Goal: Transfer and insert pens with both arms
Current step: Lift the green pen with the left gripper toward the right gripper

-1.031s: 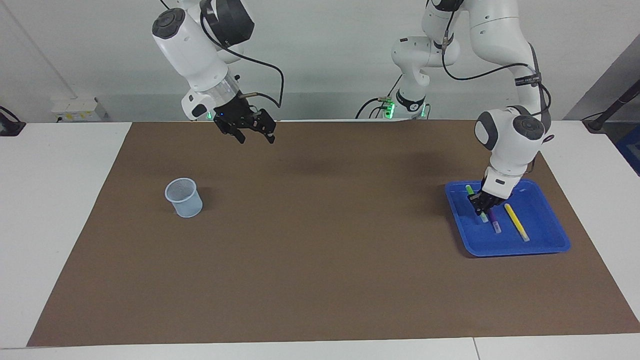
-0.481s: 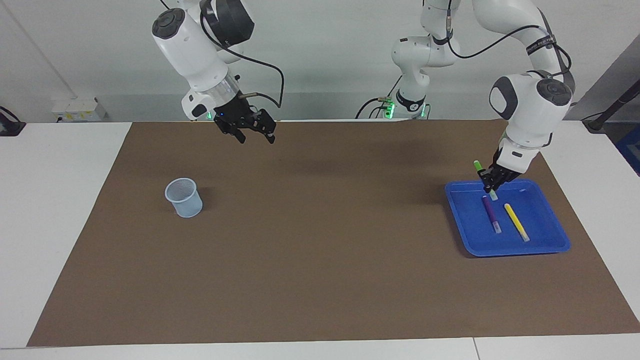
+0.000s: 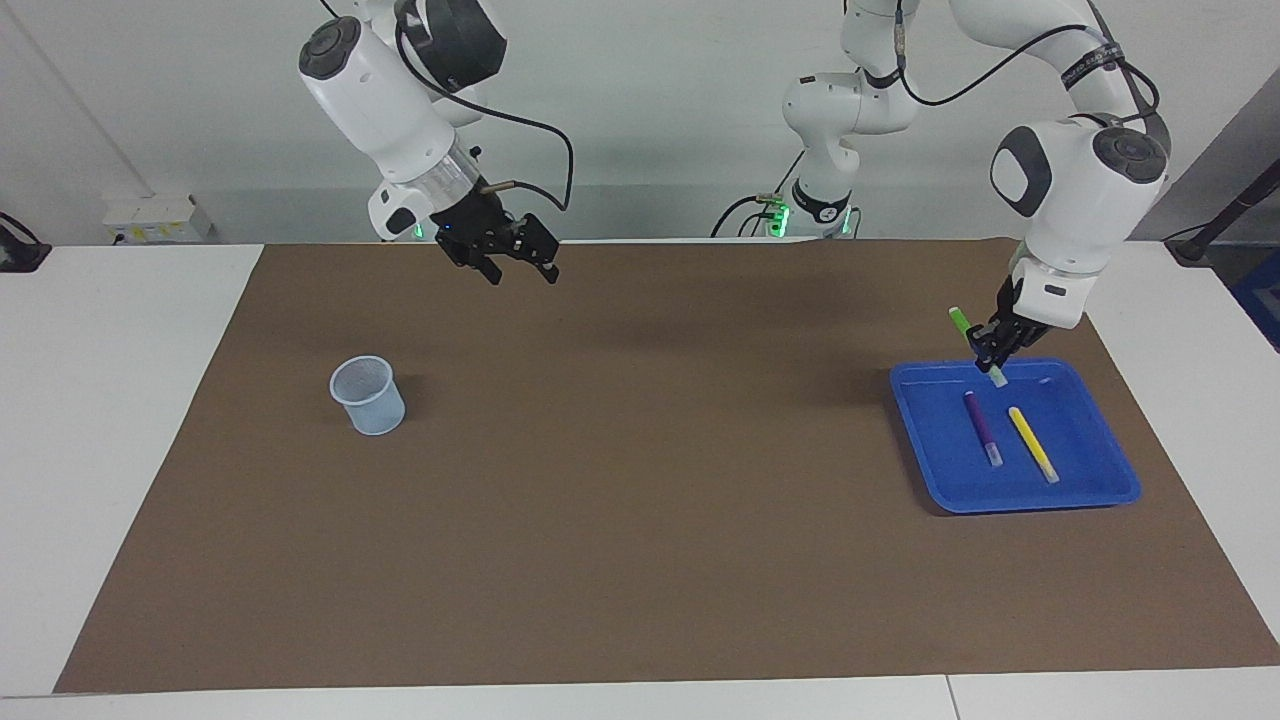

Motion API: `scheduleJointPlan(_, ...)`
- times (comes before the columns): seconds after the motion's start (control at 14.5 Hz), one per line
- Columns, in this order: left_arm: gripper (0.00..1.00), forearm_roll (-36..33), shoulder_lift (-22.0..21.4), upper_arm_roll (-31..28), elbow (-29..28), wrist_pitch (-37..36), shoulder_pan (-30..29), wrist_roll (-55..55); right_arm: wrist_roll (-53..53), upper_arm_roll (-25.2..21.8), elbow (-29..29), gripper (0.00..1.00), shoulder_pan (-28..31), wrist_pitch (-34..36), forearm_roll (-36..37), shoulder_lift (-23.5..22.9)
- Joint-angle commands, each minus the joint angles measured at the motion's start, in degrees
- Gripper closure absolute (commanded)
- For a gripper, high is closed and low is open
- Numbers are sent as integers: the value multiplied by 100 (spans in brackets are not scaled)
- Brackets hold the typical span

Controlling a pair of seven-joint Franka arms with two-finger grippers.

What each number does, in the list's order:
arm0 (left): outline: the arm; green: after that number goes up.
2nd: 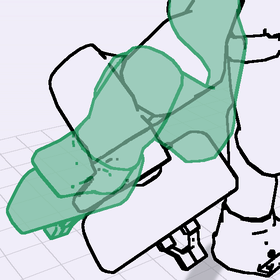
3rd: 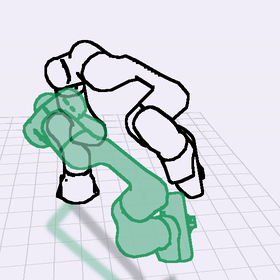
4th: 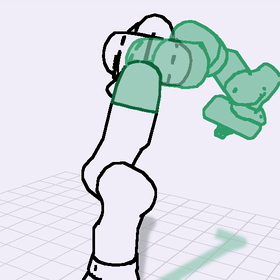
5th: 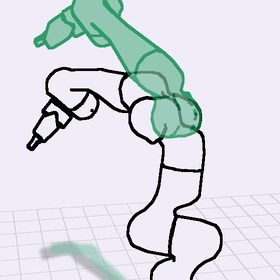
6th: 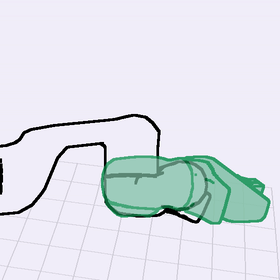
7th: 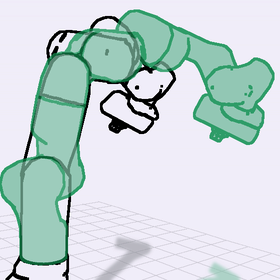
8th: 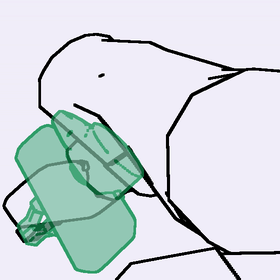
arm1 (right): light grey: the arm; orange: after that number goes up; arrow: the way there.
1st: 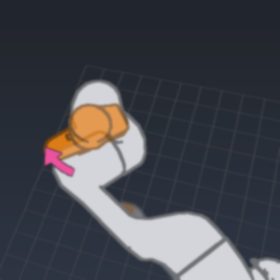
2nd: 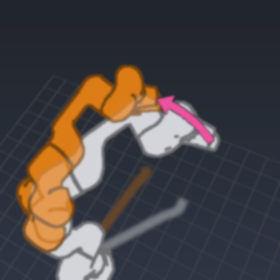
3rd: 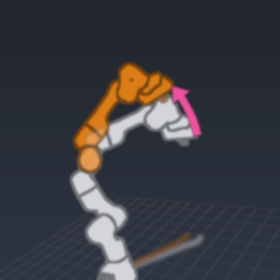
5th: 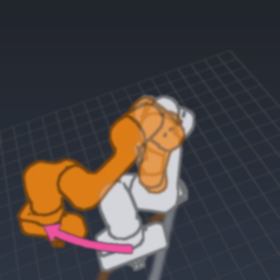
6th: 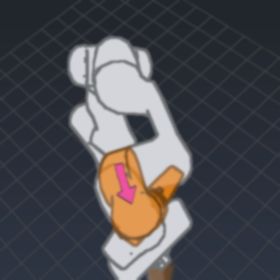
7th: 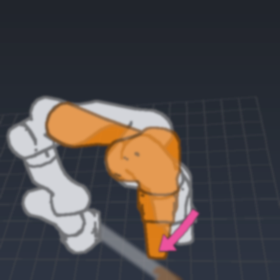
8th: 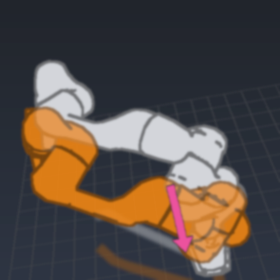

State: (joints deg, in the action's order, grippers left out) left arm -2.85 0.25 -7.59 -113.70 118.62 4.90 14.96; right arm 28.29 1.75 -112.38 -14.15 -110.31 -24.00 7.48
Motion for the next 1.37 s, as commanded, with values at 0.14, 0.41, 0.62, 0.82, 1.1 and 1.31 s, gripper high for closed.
scheduleJointPlan(0.14, 98, 30, -174, -93, 321, -94, -68, 2042, 458, -16, -196, 0, -238, -377, -157, 96)
scheduleJointPlan(0.41, 98, 345, -218, -111, 472, -94, -498, 3451, 493, -8, -231, 0, -370, -413, -209, 96)
scheduleJointPlan(0.62, 98, 425, -350, -102, 410, -94, -587, 3996, 704, -8, -275, 0, -378, -570, -517, 104)
scheduleJointPlan(0.82, 98, 425, -403, -59, 375, -146, -490, 4435, 713, -16, -345, 0, -466, -746, -779, 78)
scheduleJointPlan(1.1, 98, 425, -692, -23, 59, -182, -122, 5270, 784, -16, -372, 0, -676, -1010, -878, 69)
scheduleJointPlan(1.31, 98, 417, -781, -23, -12, -191, 396, 6183, 810, -16, -390, 0, -914, -1299, -887, -36)
